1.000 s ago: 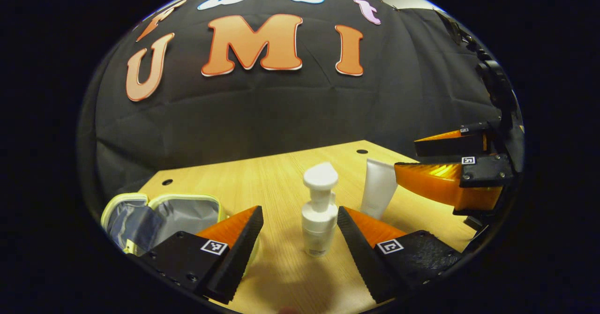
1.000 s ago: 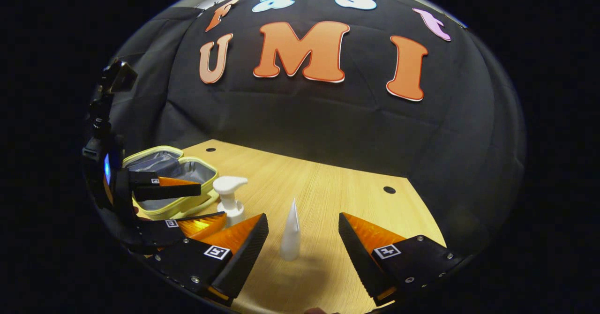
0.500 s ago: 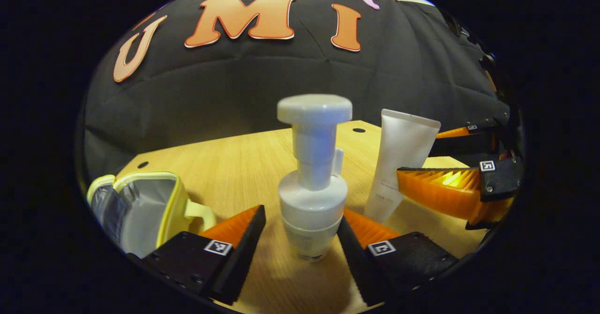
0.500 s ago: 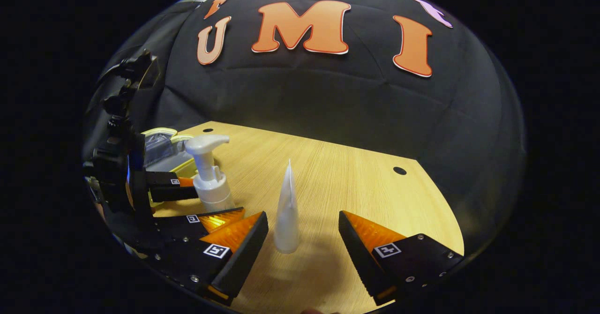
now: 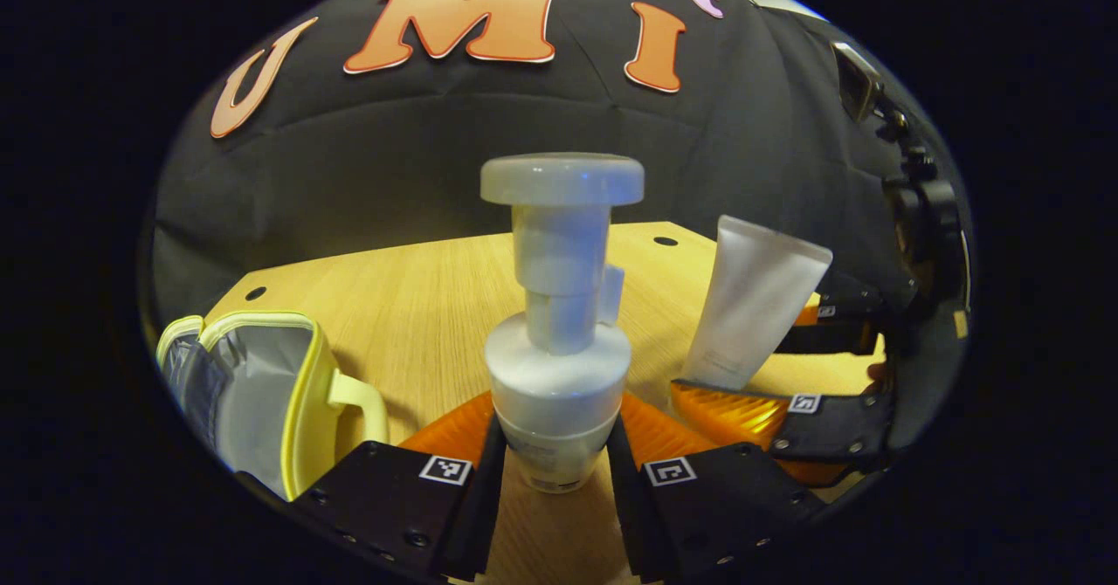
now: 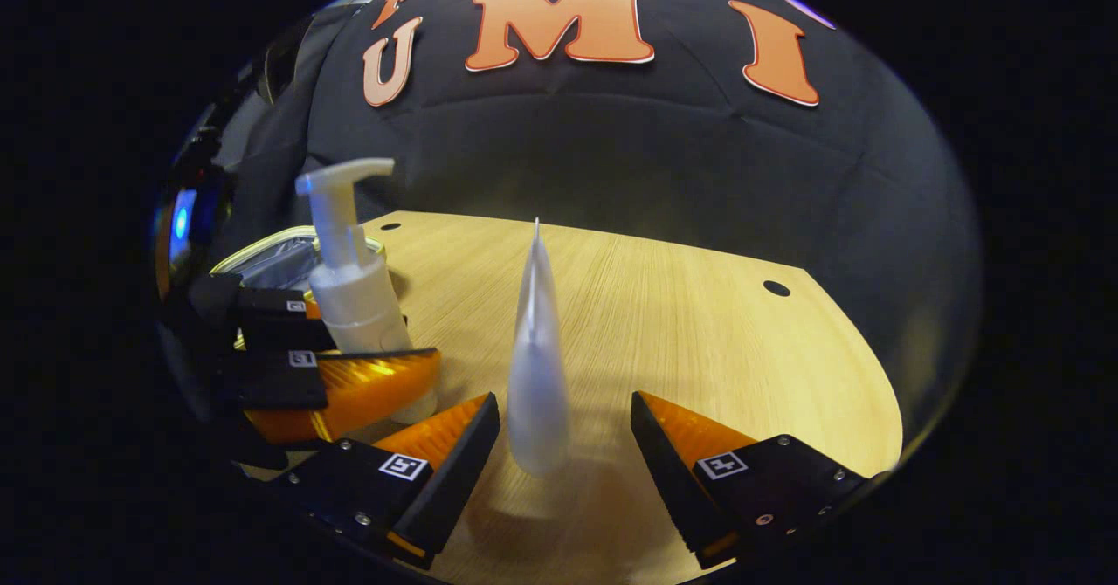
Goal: First open the suitcase, pack the skin care products into it, and then close the suitcase.
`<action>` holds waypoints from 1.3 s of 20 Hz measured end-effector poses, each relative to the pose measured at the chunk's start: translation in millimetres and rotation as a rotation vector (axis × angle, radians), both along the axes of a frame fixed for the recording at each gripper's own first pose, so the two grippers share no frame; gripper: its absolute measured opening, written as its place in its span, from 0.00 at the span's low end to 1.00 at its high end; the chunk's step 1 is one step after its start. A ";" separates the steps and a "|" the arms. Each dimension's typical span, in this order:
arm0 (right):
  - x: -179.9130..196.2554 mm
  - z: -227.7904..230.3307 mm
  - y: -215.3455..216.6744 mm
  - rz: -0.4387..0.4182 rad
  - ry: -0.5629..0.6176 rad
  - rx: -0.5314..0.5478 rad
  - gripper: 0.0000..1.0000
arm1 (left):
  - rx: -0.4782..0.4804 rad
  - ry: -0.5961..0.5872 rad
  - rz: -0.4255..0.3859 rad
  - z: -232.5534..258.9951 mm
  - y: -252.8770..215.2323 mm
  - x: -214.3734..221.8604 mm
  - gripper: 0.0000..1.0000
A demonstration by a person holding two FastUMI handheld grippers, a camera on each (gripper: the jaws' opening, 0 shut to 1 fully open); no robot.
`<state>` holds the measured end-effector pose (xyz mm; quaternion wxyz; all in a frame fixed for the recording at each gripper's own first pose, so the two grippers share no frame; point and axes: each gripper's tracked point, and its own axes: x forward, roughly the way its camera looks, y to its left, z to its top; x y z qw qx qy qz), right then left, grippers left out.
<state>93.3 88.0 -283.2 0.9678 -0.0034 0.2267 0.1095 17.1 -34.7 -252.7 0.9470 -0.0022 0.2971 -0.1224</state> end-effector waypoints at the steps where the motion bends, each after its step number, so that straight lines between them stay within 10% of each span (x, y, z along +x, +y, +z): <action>1: 2.6 -1.7 2.4 0.004 0.003 0.009 0.96 | 0.004 -0.015 0.012 9.7 5.3 2.0 0.57; 7: 9.1 -17.5 18.3 0.038 0.056 0.033 0.81 | 0.013 -0.058 0.090 56.6 40.5 12.8 0.57; 12: 16.4 -14.0 21.2 0.032 0.072 0.050 0.47 | 0.052 -0.080 0.144 82.9 68.1 13.4 0.58; 26: 6.8 142.1 97.6 0.167 -0.048 0.118 0.42 | 0.114 -0.162 0.278 171.4 196.7 -8.1 0.57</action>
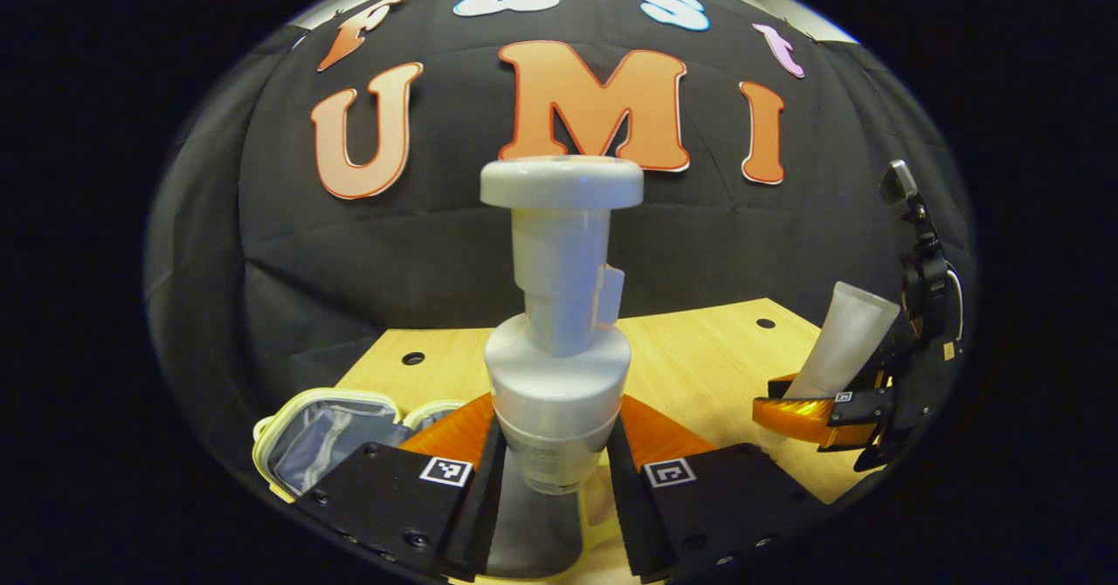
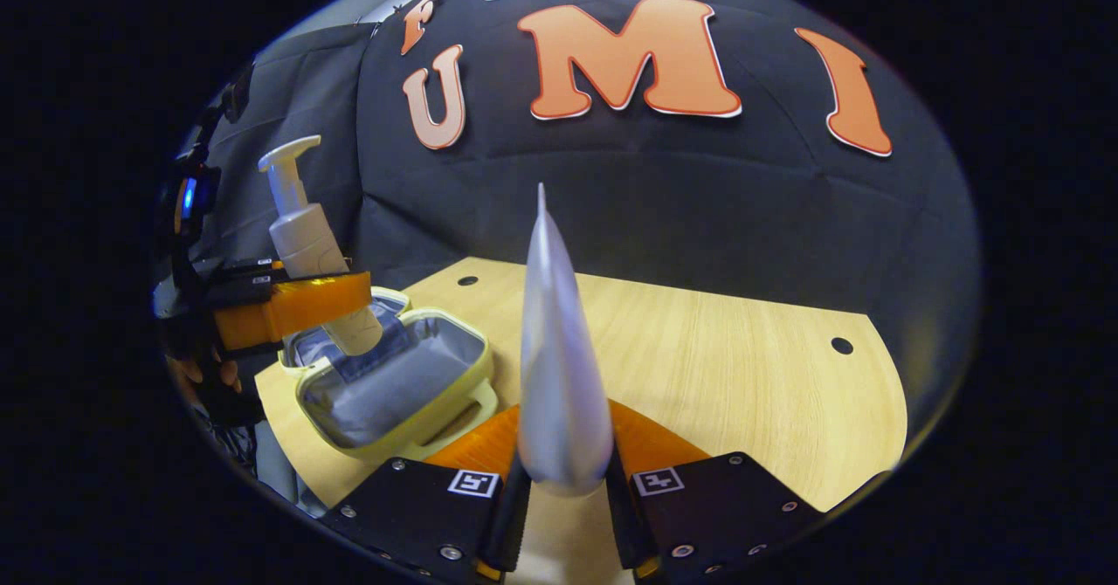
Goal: First open the suitcase, pack the skin care products into it, and then close the suitcase.
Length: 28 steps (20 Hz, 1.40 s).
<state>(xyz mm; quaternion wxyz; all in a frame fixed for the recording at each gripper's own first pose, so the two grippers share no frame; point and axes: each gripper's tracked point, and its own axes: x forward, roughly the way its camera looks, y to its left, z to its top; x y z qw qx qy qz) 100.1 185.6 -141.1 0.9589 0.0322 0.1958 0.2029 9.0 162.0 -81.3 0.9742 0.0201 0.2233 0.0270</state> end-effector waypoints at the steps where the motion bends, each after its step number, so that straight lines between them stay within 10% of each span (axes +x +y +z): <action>1: 0.2 10.3 7.1 0.002 -0.009 0.005 0.42 | 0.004 -0.003 0.004 4.7 10.6 -1.6 0.57; 14: 0.7 45.9 116.9 0.035 0.013 0.064 0.42 | -0.036 0.148 -0.041 -27.2 111.2 -15.2 0.57; 28: 3.1 -2.1 167.3 -0.013 0.146 0.050 0.42 | -0.137 0.615 -0.134 -149.6 86.8 -15.8 0.57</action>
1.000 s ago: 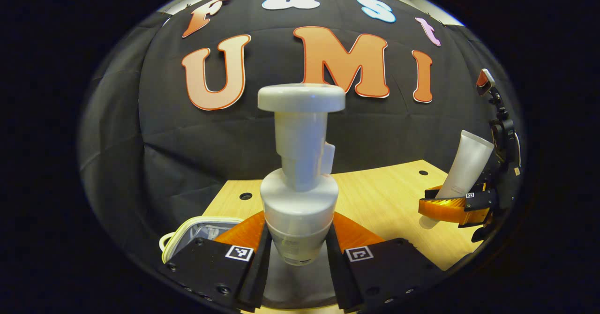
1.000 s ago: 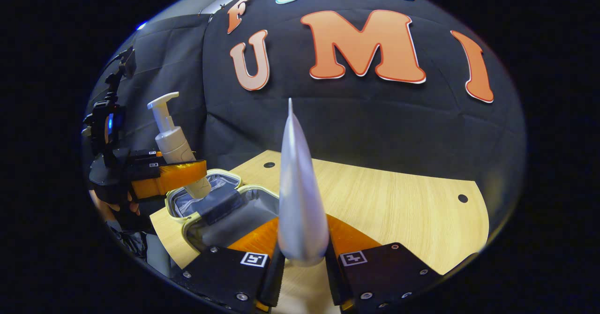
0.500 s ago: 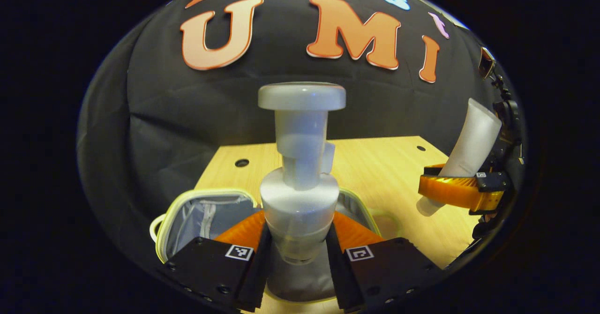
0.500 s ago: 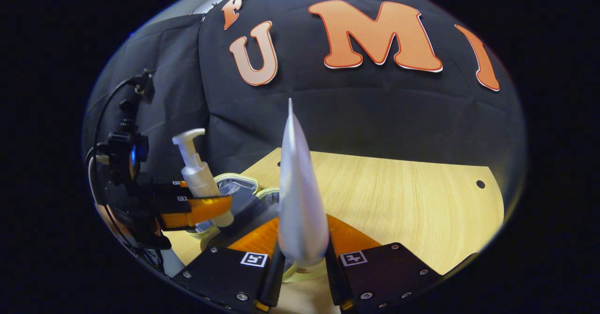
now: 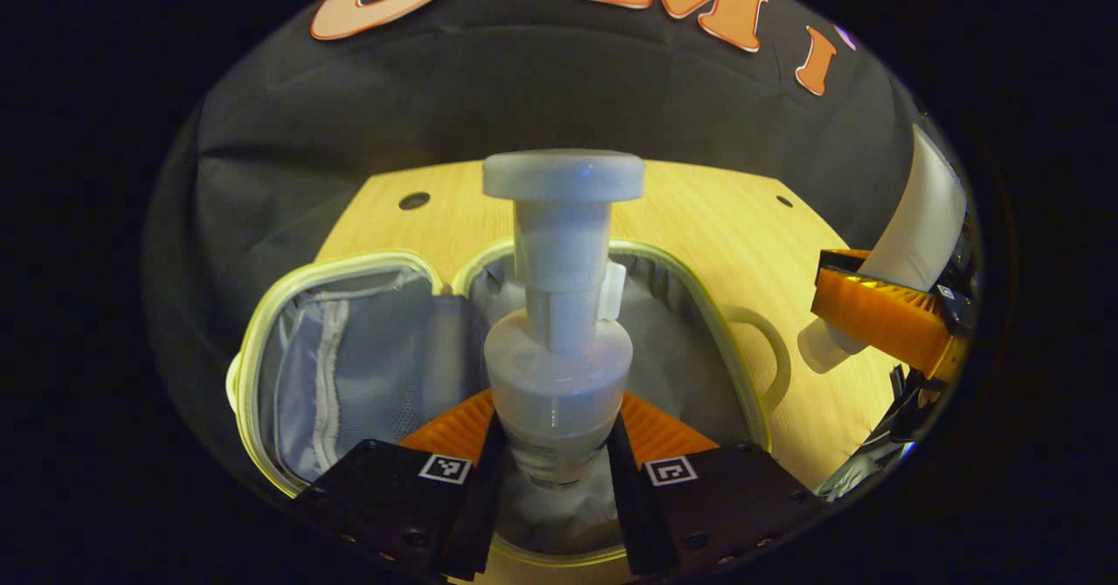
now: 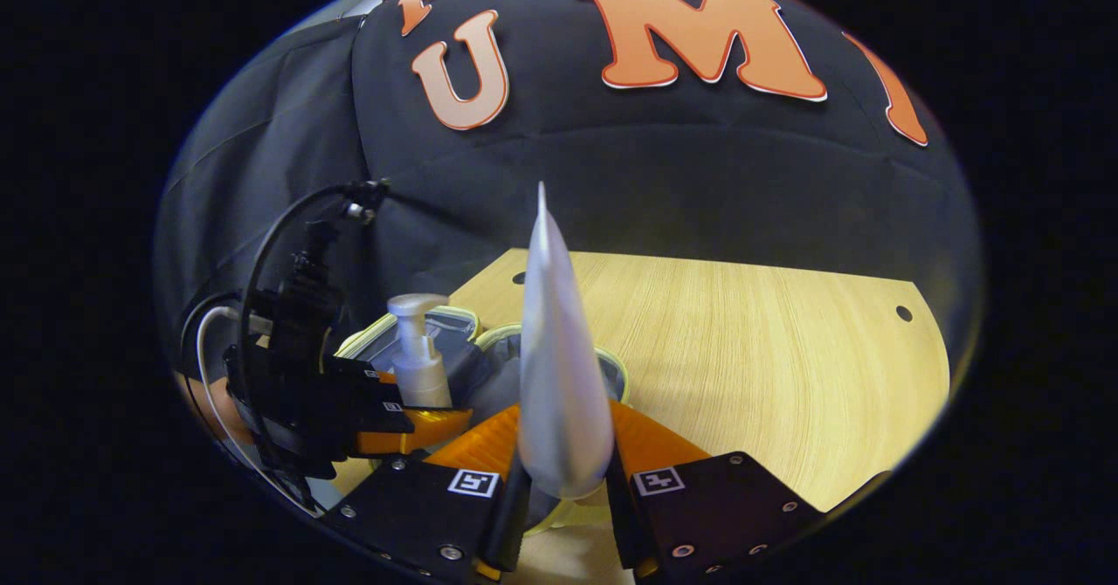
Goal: First open the suitcase, pack the skin care products into it, and then close the suitcase.
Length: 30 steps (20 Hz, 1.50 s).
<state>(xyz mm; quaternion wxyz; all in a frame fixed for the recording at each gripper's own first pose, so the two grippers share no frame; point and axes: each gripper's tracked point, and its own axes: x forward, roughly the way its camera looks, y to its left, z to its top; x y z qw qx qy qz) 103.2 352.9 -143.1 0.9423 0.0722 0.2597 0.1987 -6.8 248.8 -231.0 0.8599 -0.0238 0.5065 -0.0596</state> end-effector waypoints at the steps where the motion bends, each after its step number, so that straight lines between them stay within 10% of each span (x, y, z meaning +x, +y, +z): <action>1: -1.7 -3.7 2.1 0.003 0.014 0.001 0.42 | 0.003 0.027 -0.010 -5.8 -3.4 1.5 0.57; 15: -0.8 -42.5 22.1 0.022 0.172 0.012 0.42 | 0.062 0.272 0.057 -54.2 -16.4 6.5 0.61; 22: 3.9 -63.1 44.1 0.056 0.279 0.040 0.42 | 0.023 0.076 0.118 5.7 -0.6 13.4 0.73; 30: -6.2 -113.1 81.5 0.090 0.491 0.008 0.42 | 0.217 -0.160 0.293 74.0 122.7 21.8 0.83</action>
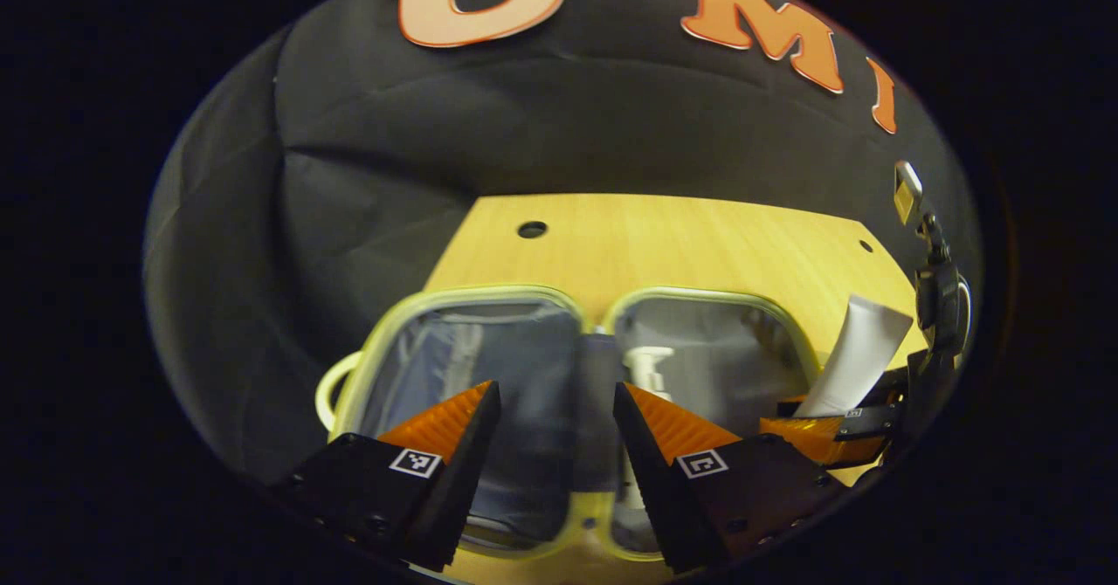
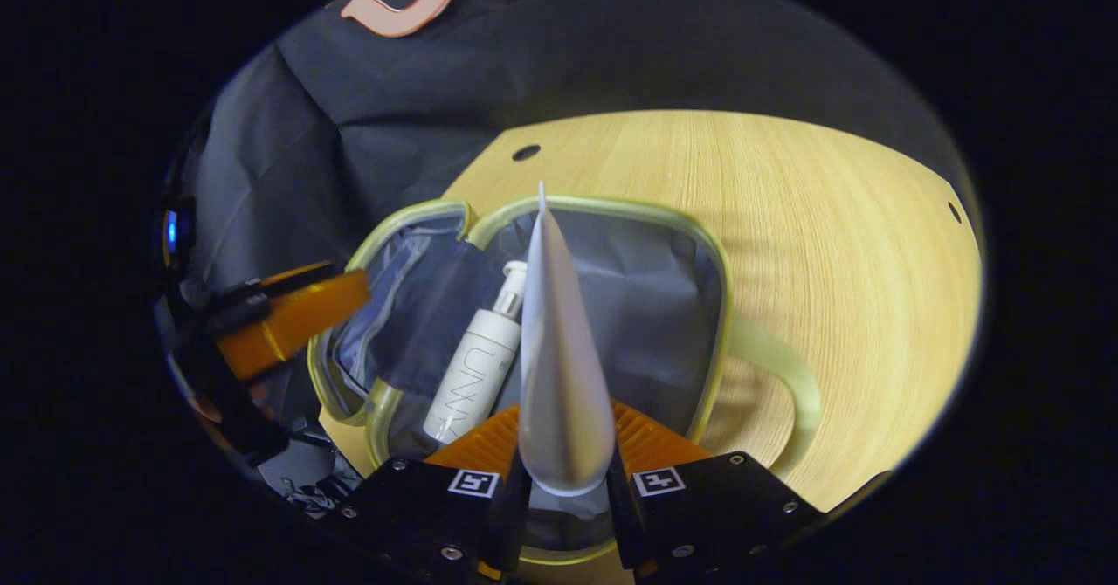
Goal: First open the suitcase, pack the skin care products into it, and then close the suitcase.
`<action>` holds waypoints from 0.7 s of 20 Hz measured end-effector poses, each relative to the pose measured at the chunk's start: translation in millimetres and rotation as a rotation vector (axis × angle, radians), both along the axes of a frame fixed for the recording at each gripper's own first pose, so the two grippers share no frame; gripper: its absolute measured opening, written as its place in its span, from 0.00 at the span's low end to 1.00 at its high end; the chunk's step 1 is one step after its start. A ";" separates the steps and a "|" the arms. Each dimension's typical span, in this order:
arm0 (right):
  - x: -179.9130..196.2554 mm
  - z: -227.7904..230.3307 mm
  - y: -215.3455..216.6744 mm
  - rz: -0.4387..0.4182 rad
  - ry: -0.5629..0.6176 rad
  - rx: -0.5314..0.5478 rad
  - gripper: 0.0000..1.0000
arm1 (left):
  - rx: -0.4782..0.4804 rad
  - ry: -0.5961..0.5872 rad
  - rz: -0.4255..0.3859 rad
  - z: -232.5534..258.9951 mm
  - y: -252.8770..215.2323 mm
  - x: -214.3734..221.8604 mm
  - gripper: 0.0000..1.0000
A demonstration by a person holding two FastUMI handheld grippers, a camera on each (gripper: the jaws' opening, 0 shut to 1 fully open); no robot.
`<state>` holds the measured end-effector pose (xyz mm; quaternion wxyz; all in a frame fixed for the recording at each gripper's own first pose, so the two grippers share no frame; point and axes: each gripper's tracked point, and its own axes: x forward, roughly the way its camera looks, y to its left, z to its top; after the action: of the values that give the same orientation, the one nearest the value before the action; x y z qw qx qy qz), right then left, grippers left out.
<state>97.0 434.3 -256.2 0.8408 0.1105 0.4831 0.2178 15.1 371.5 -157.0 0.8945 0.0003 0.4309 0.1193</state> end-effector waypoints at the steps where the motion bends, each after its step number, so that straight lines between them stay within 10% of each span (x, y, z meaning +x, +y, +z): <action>1: 2.4 -5.1 1.3 -0.010 0.018 -0.014 0.42 | 0.010 -0.002 0.029 -1.1 14.8 -2.9 0.82; 14: 12.8 -17.4 2.7 -0.186 0.202 -0.031 0.50 | 0.013 -0.041 0.388 -8.1 194.6 -63.3 0.82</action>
<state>109.8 437.0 -273.7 0.8062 0.1630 0.5562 0.1189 -48.2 566.1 -165.1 0.8633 -0.0793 0.4037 0.2922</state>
